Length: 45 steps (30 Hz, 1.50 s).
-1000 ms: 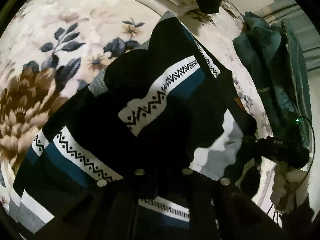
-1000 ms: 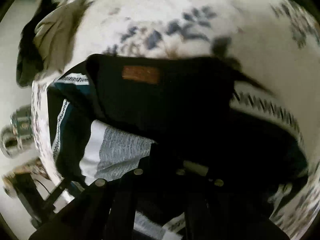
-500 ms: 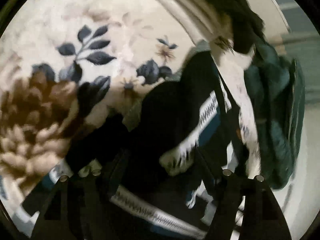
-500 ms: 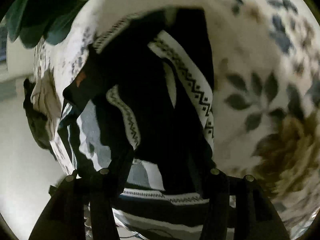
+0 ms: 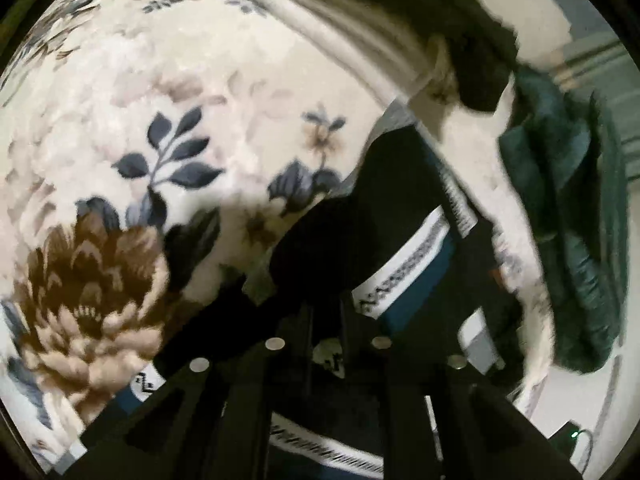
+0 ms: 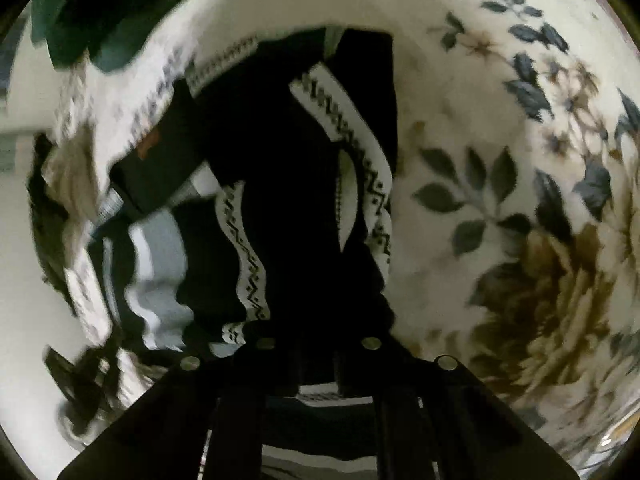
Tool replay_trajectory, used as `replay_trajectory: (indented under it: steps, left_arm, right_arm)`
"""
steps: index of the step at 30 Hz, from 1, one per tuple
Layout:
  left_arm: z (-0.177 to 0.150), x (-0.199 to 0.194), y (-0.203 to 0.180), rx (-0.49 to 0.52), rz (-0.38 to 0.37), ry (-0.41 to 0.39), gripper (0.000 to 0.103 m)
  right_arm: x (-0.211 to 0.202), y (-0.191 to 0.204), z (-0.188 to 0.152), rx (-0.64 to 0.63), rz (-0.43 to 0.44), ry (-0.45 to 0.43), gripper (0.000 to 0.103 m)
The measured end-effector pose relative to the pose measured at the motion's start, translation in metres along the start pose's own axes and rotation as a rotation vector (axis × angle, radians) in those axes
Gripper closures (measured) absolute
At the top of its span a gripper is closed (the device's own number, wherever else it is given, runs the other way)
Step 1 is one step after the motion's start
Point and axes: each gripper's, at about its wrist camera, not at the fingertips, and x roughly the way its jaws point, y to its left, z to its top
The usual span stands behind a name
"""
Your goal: Fold small clothes
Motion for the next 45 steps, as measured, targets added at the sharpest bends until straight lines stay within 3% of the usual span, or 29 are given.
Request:
replay_trajectory:
  steps: [3, 4, 5, 6, 7, 8, 10, 12, 13, 19, 25, 28, 32, 35, 38, 41, 42, 44, 45]
  left_arm:
    - [-0.003, -0.002, -0.011, 0.087, 0.097, -0.021, 0.081]
    - [-0.004, -0.004, -0.016, 0.121, 0.14, -0.039, 0.062]
    - [-0.006, -0.006, -0.023, 0.179, 0.21, -0.066, 0.036]
    - [-0.006, -0.007, -0.026, 0.212, 0.238, -0.081, 0.023]
    - [-0.008, -0.008, -0.03, 0.245, 0.256, -0.094, 0.009]
    - [-0.009, -0.008, -0.035, 0.283, 0.281, -0.107, 0.008]
    - [-0.009, -0.006, -0.042, 0.342, 0.324, -0.115, 0.008]
    - [-0.009, -0.006, -0.047, 0.375, 0.333, -0.11, 0.007]
    - [-0.011, -0.007, -0.051, 0.393, 0.326, -0.109, 0.008]
    - [-0.038, -0.041, -0.075, 0.538, 0.292, -0.141, 0.008]
    - [-0.103, -0.068, -0.101, 0.669, 0.279, -0.106, 0.008]
    - [-0.157, -0.073, -0.106, 0.696, 0.279, -0.043, 0.008]
    - [-0.258, -0.068, -0.113, 0.742, 0.322, 0.051, 0.007]
    - [-0.348, -0.047, -0.114, 0.768, 0.344, 0.182, 0.008]
    - [-0.417, -0.025, -0.116, 0.773, 0.336, 0.277, 0.008]
    - [-0.465, 0.002, -0.12, 0.778, 0.326, 0.34, 0.009]
    - [-0.474, 0.008, -0.121, 0.781, 0.324, 0.344, 0.013]
    - [-0.488, 0.02, -0.123, 0.788, 0.335, 0.335, 0.046]
    - [-0.491, 0.023, -0.124, 0.8, 0.36, 0.303, 0.054]
  right_arm:
    - [0.003, 0.008, 0.002, -0.04, -0.037, 0.024, 0.063]
    - [0.001, 0.012, 0.002, -0.059, -0.048, 0.015, 0.056]
    - [-0.002, 0.017, 0.001, -0.081, -0.078, -0.003, 0.034]
    - [-0.005, 0.022, -0.001, -0.103, -0.112, -0.024, 0.018]
    - [-0.009, 0.028, -0.004, -0.127, -0.136, -0.051, 0.017]
    - [-0.011, 0.031, -0.005, -0.135, -0.149, -0.062, 0.017]
    - [-0.017, 0.036, -0.011, -0.136, -0.194, -0.092, 0.013]
    - [-0.028, 0.033, -0.017, -0.122, -0.22, -0.121, 0.002]
    - [-0.036, 0.032, -0.021, -0.104, -0.228, -0.141, 0.002]
    - [-0.079, 0.008, -0.042, -0.022, -0.151, -0.153, 0.002]
    - [-0.109, -0.043, -0.059, -0.016, -0.079, -0.061, 0.002]
    - [-0.119, -0.076, -0.06, -0.053, -0.061, -0.004, 0.002]
    - [-0.121, -0.117, -0.05, -0.11, -0.054, 0.067, 0.002]
    - [-0.117, -0.144, -0.034, -0.141, -0.04, 0.104, 0.002]
    - [-0.106, -0.161, -0.014, -0.172, -0.024, 0.128, 0.002]
    - [-0.091, -0.166, 0.008, -0.175, 0.038, 0.154, 0.002]
    - [-0.085, -0.167, 0.018, -0.172, 0.078, 0.164, 0.002]
    - [-0.073, -0.164, 0.035, -0.162, 0.148, 0.179, 0.002]
    - [-0.065, -0.159, 0.048, -0.155, 0.201, 0.186, 0.002]
